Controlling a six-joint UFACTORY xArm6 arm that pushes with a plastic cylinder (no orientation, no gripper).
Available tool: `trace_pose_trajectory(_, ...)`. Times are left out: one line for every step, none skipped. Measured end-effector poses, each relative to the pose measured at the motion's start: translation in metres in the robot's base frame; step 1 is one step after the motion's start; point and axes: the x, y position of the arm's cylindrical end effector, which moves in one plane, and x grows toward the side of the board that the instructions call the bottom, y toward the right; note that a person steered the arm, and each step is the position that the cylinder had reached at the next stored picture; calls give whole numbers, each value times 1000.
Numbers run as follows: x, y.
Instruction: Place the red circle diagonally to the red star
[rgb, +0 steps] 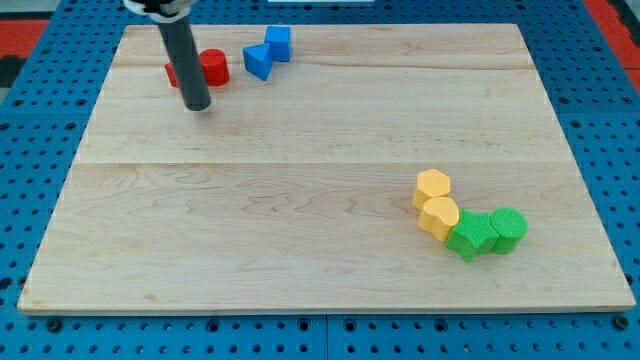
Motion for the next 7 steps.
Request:
trace_pose_trajectory(-25, -18)
trace_pose_trajectory(-53, -54)
trace_pose_trajectory(-64, -59)
trace_pose_trajectory(-64, -53)
trace_pose_trajectory(-64, -53)
trace_pose_trajectory(-64, -51)
trace_pose_trajectory(-64, -50)
